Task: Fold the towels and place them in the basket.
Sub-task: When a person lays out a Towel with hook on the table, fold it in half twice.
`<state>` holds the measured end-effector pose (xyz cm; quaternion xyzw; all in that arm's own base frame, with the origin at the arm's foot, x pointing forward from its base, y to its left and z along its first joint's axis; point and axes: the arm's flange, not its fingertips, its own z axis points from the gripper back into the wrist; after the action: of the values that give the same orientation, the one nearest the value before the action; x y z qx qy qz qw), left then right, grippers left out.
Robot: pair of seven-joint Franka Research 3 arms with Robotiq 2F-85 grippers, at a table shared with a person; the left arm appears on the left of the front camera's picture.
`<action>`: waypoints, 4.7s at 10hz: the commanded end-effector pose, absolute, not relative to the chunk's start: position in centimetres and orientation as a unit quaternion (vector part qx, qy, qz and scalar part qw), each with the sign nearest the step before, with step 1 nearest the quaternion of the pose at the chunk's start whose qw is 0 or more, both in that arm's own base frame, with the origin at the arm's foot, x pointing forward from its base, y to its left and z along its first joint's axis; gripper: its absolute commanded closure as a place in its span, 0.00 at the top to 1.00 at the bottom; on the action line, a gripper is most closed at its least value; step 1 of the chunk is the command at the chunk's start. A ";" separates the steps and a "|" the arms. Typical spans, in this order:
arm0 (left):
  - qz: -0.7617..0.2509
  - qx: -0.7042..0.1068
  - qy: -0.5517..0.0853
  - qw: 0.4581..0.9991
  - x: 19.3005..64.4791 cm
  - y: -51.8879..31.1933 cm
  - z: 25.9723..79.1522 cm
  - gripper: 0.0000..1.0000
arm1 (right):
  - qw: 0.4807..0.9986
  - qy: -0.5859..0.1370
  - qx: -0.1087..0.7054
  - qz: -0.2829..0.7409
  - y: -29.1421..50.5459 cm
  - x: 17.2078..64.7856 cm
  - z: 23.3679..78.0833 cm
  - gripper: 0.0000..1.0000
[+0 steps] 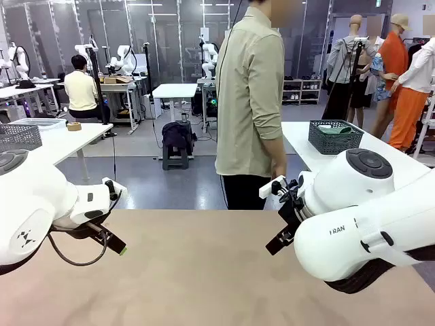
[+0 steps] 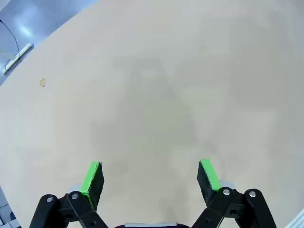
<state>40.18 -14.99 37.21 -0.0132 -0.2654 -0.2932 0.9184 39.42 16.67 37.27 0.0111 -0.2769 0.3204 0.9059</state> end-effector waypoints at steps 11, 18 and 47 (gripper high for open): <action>-0.293 -0.013 -0.265 0.918 40.2 -15.0 37.2 1.00 | 0.906 -0.277 0.011 0.320 16.7 39.4 37.3 1.00; -0.295 -0.030 -0.268 0.917 39.6 -15.1 38.3 1.00 | 0.905 -0.293 0.027 0.308 16.8 39.4 38.1 1.00; -0.133 -0.645 -0.190 0.728 40.2 9.8 46.6 1.00 | 0.746 -0.165 0.645 -0.005 -5.9 39.3 43.7 1.00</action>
<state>39.26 8.55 45.85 -0.6307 -0.2056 -0.1389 0.7353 40.23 -3.38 40.85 0.6576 -0.1596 0.0001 0.7363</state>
